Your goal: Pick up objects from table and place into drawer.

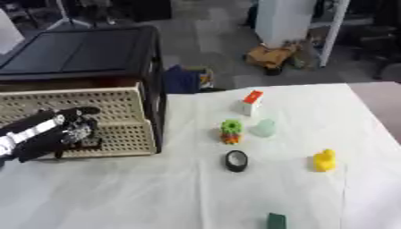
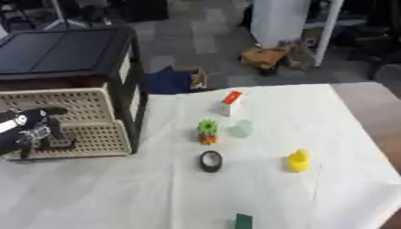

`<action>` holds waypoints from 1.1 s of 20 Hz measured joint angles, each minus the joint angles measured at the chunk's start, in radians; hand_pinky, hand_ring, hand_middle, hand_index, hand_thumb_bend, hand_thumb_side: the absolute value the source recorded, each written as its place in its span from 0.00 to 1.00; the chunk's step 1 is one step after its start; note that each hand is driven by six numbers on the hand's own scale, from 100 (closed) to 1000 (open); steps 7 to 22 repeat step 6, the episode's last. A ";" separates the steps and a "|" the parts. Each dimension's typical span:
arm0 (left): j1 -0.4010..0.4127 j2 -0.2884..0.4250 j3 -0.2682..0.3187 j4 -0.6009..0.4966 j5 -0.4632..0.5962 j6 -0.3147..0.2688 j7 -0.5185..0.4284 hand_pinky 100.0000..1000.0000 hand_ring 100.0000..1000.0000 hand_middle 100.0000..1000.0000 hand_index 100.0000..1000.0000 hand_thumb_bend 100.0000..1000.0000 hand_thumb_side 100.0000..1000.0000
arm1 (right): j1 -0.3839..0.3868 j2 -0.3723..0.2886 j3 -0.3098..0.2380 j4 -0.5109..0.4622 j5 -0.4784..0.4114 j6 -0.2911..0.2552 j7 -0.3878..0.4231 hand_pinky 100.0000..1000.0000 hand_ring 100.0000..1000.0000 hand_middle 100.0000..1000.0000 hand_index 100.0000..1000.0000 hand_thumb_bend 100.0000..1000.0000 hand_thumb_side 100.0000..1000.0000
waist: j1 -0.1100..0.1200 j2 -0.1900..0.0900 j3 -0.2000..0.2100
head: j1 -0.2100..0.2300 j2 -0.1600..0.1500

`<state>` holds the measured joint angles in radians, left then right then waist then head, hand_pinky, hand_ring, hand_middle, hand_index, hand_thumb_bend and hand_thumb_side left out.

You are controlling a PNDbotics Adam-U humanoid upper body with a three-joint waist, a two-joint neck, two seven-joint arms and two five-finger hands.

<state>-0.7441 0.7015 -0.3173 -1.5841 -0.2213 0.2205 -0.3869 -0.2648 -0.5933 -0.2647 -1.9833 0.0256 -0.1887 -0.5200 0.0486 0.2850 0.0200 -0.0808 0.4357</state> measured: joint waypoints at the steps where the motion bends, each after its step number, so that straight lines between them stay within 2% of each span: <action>1: 0.000 0.000 0.000 0.001 0.001 -0.002 0.003 0.29 0.54 0.66 0.99 0.00 1.00 | 0.000 0.000 0.000 0.000 0.000 0.000 0.000 0.51 0.55 0.62 0.85 0.02 1.00 | 0.000 0.000 0.000 | 0.000 -0.001; 6: 0.026 0.000 0.007 -0.055 0.009 -0.027 0.021 0.27 0.48 0.61 0.91 0.00 1.00 | 0.000 0.000 0.000 0.000 0.000 0.003 0.002 0.51 0.56 0.62 0.85 0.02 1.00 | 0.001 -0.003 0.006 | -0.006 0.002; 22: 0.026 0.000 0.007 -0.055 0.009 -0.027 0.021 0.27 0.48 0.61 0.91 0.00 1.00 | 0.000 0.000 0.000 0.000 0.000 0.003 0.002 0.51 0.56 0.62 0.85 0.02 1.00 | 0.001 -0.003 0.006 | -0.006 0.002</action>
